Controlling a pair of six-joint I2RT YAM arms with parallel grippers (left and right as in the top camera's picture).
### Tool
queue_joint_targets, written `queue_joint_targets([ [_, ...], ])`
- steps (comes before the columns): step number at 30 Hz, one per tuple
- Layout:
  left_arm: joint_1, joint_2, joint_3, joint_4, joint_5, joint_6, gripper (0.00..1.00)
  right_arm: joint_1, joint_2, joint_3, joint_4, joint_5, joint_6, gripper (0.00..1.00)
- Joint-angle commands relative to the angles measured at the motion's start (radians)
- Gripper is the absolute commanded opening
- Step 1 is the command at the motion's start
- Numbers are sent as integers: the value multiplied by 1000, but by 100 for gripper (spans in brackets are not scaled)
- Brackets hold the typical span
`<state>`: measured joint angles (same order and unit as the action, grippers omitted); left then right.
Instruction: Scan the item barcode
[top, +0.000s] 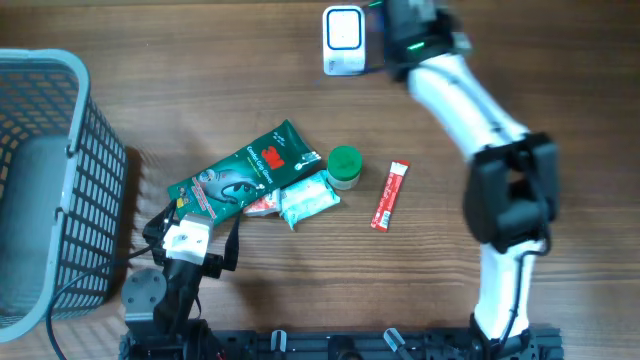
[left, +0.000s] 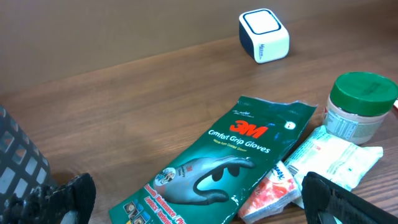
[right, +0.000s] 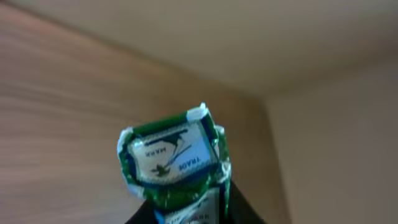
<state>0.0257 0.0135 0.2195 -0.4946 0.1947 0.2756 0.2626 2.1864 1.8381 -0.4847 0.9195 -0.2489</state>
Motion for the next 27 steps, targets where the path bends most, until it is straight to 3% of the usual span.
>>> queue_joint_targets([
  [1, 5, -7, -5, 3, -5, 8, 100, -317, -21, -10, -201, -159, 314, 4],
  [7, 5, -7, -5, 3, -5, 8, 100, -877, -17, -89, -235, -758, 470, 6],
  [8, 5, -7, -5, 3, -5, 8, 100, -911, -18, -88, -232, -789, 469, 16],
  [10, 5, -7, -5, 3, -5, 8, 100, -958, -26, -73, -247, -890, 494, 48],
  [11, 5, -7, -5, 3, -5, 8, 100, -962, -34, -55, -259, -971, 495, 85],
  [12, 5, -7, -5, 3, -5, 8, 100, -953, -54, -24, -285, -1039, 496, 99],
  [15, 5, -7, -5, 3, -5, 8, 100, -895, -169, -3, -345, -1054, 591, 100],
  [18, 5, -7, -5, 3, -5, 8, 100, -724, -320, -3, -492, -1161, 680, 100],
  [21, 5, -7, -5, 3, -5, 8, 100, -533, -327, -20, -554, -1202, 742, 100],
  [24, 5, -7, -5, 3, -5, 8, 100, -306, -326, -131, -560, -1273, 659, 99],
  [25, 5, -7, -5, 3, -5, 8, 100, -239, -326, -162, -573, -1247, 648, 86],
  [27, 5, -7, -5, 3, -5, 8, 100, -95, -326, -261, -568, -1205, 680, 84],
])
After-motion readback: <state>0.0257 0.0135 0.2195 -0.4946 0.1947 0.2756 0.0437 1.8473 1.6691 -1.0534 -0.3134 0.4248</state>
